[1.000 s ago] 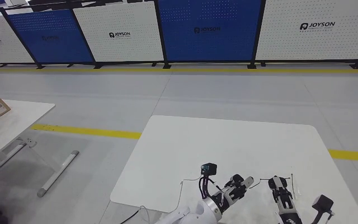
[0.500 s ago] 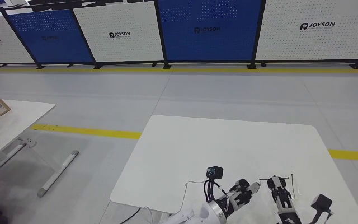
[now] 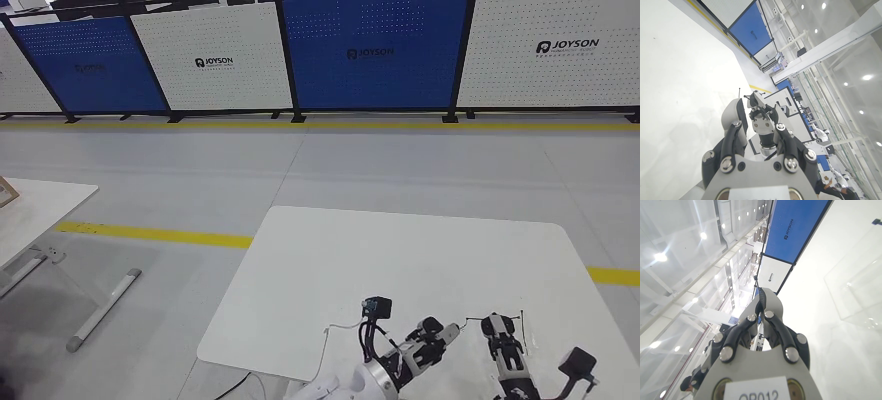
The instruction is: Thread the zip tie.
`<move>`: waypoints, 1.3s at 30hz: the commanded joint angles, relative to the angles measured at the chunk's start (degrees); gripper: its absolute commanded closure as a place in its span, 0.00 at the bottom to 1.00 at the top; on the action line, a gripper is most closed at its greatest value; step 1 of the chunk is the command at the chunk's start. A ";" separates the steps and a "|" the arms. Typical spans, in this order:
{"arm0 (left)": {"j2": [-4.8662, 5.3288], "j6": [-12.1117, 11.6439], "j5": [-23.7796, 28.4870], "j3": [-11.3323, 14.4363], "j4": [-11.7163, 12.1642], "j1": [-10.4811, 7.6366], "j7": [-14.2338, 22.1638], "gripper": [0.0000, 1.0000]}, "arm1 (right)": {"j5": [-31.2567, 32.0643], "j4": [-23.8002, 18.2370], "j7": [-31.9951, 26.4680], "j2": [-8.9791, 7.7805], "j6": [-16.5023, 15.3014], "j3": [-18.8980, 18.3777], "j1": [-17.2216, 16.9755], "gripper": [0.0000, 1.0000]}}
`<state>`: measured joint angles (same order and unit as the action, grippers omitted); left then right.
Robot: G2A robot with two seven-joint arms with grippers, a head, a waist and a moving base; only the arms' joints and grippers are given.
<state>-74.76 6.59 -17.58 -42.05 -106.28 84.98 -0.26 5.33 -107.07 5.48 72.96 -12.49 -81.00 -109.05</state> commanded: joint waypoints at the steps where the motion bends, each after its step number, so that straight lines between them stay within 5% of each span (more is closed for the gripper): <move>1: 0.00 0.39 -0.57 0.20 -0.13 0.04 0.21 0.67 | 0.15 -0.03 0.15 0.05 0.11 0.09 0.00 1.00; 12: -0.77 2.92 -1.05 1.29 1.13 -1.40 -1.43 0.68 | 1.89 -0.45 0.36 0.31 -0.11 0.97 -0.24 1.00; 24: -2.97 7.60 0.13 4.42 5.51 -5.71 -3.07 0.76 | 3.39 -0.91 0.27 0.51 -0.76 1.71 -0.71 1.00; 39: -3.97 7.62 1.08 4.26 6.80 -6.24 -3.92 0.87 | 3.73 -1.11 0.09 0.65 -1.19 1.22 -1.08 1.00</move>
<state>-78.72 14.25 -16.51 -37.70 -99.48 78.68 -4.19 9.08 -108.19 5.59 73.60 -13.68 -79.75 -110.14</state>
